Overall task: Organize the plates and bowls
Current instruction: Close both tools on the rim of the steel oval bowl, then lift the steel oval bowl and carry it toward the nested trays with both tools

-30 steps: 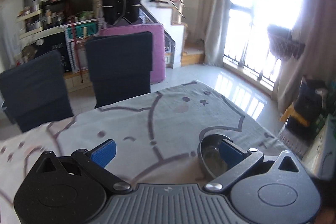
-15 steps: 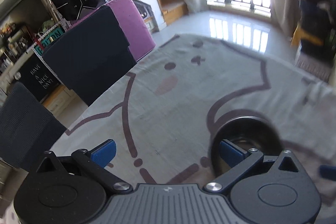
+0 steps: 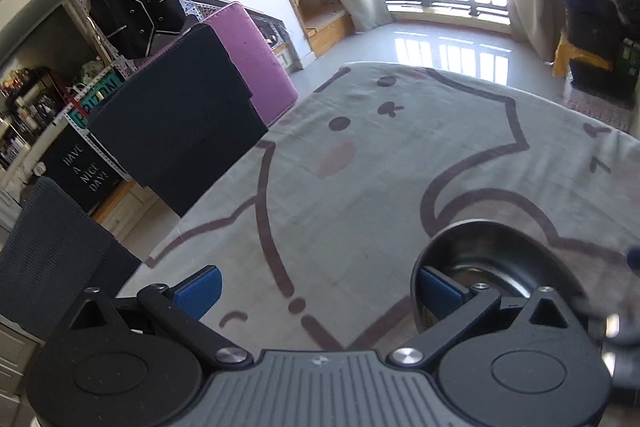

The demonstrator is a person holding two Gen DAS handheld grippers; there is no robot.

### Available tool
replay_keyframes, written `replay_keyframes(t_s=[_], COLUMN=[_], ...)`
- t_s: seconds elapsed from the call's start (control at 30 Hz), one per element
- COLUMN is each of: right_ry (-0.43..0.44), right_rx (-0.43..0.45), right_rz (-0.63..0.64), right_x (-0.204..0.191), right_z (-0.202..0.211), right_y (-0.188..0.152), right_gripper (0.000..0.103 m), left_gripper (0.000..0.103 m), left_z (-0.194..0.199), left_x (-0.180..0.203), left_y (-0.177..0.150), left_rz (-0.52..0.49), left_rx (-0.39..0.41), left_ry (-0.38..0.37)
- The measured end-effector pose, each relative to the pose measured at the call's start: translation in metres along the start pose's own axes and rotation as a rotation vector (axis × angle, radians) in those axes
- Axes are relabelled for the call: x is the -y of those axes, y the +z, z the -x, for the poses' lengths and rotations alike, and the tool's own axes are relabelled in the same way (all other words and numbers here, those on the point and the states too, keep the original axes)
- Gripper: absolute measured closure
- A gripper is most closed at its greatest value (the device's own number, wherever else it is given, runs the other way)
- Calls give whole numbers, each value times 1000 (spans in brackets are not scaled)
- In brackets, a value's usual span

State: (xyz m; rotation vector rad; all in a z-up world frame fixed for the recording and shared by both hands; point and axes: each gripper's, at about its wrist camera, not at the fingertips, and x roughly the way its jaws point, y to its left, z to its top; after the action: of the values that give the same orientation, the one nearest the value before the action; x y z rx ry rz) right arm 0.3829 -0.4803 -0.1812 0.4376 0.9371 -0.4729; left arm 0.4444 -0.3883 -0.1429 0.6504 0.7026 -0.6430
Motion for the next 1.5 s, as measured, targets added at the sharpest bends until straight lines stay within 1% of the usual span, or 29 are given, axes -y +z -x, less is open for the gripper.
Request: replay_keyframes(t_s=[0.03,0.07,0.1,0.13,0.17,0.2,0.23,0.27,0.3,0.33,0.37,0.4,0.43,0.53,0.6,0.73,0.87,1.0,1.23,1.33,1.5], right_ry=[-2,1,9,30,55,75,86,93,100,103,107,118,129,137,134,170,179,199,271,303,374], right_rx=[10,18,20,17,21,25,29,33,39,42,44,43,41,35,29,31,48,64,101,107,103], right_rz=[1,-6,-15,-20,-21,-17,-5,9,29,43,54,57,55,65,79,84,118,144,180,208,263], right_x=[3,5,7,8,9,8,6,3,0,-3,-5,-6,-5,-8,-12,-18,-26,-34,-53,-65,-98], right_z=[1,2,2,1,2,3,4,5,6,6,6,6,6,7,9,20,37,62,108,125,150], right_y=[2,3,4,5,5,5,7,7,7,8,7,7,8,9,8,6,5,1,-11,-20,-39], right_gripper=[25,27,31,37,41,48,54,57,64,70,73,80,88,99,99,99,99,99,99,99,99], left_gripper=[12,22,29,43,52,56,64,71,75,82,89,92,94,94,94,94,94,94,94,94,94], left_z=[2,5,6,7,8,8,9,10,11,11,11,12,14,17,22,39,63,92,151,175,212], left_x=[-3,-7,-9,-10,-9,-7,-5,-4,-5,-5,-5,-5,-5,-5,-8,-17,-25,-31,-48,-58,-77], left_y=[-3,-7,-11,-14,-17,-20,-23,-24,-26,-27,-27,-29,-30,-33,-35,-39,-42,-47,-68,-83,-115], left_rz=[16,43,66,87,97,95,91,97,112,128,142,150,154,167,186,213,240,254,289,304,343], left_rx=[1,2,0,-6,-11,-12,-11,-8,-6,-8,-10,-12,-13,-13,-7,11,36,59,100,109,108], left_ry=[-31,-65,-95,-123,-141,-150,-161,-176,-194,-215,-234,-249,-256,-264,-267,-256,-244,-215,-147,-107,-29])
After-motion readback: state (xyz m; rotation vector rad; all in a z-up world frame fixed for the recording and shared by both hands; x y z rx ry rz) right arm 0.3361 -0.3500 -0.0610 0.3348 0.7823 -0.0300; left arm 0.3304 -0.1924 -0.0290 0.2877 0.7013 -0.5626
